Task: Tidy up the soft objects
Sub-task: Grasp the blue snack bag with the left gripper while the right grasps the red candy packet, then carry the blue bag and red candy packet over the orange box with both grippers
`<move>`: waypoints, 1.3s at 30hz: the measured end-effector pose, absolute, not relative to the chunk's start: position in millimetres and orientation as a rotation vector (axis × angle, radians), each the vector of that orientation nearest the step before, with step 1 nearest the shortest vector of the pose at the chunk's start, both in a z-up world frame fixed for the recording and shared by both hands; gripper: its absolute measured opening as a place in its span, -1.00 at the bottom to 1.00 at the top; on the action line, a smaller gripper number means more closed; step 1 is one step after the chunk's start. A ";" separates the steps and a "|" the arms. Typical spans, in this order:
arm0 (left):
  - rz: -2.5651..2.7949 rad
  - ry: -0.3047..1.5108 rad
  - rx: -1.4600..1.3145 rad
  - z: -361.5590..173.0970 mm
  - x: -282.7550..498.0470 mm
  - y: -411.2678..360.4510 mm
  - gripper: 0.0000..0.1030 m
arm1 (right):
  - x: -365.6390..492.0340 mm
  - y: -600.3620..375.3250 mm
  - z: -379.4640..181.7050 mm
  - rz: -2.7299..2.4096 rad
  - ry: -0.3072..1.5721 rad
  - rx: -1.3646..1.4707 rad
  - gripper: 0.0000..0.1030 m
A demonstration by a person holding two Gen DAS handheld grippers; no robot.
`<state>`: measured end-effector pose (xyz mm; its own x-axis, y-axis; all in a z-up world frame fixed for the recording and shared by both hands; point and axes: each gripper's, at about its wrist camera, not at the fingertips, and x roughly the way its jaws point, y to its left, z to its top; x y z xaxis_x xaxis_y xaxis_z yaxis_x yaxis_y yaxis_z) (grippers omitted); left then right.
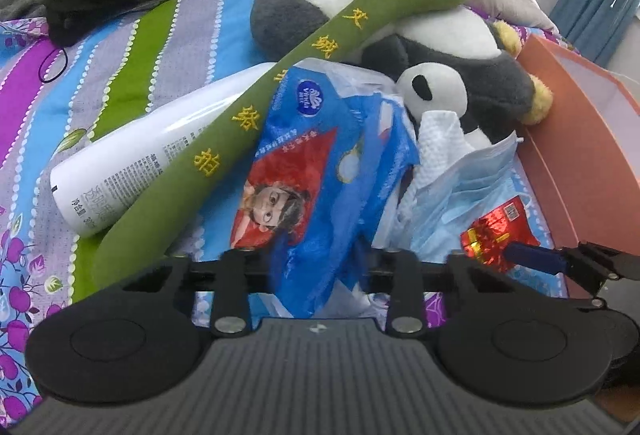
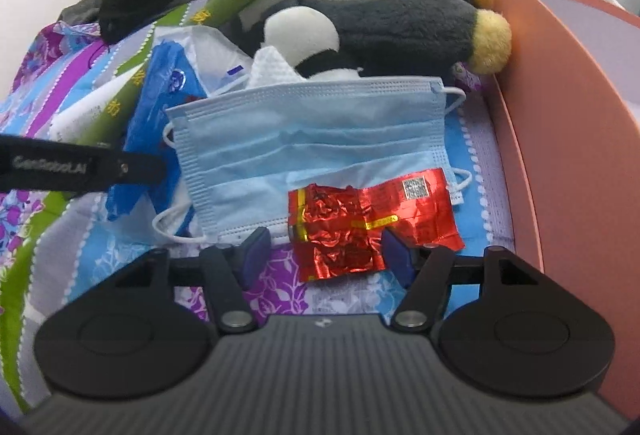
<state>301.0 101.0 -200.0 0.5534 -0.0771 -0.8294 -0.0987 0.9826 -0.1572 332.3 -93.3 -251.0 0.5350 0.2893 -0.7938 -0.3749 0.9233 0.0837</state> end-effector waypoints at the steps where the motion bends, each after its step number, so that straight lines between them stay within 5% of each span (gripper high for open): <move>1: 0.017 0.981 -0.187 -198.3 300.0 100.4 -0.47 | 332.0 -93.9 -249.8 0.395 0.925 -0.097 -0.02; 7: 0.033 0.941 -0.220 -182.5 283.4 103.0 -0.75 | 325.3 -100.4 -236.2 0.386 0.905 -0.076 -0.14; 16: 0.097 0.885 -0.281 -150.5 238.8 109.4 -0.87 | 297.6 -109.0 -208.6 0.402 0.868 -0.059 -0.14; 39: 0.096 0.929 -0.353 -162.5 103.8 78.0 -0.89 | 179.3 -130.3 -198.8 0.436 0.913 -0.110 -0.14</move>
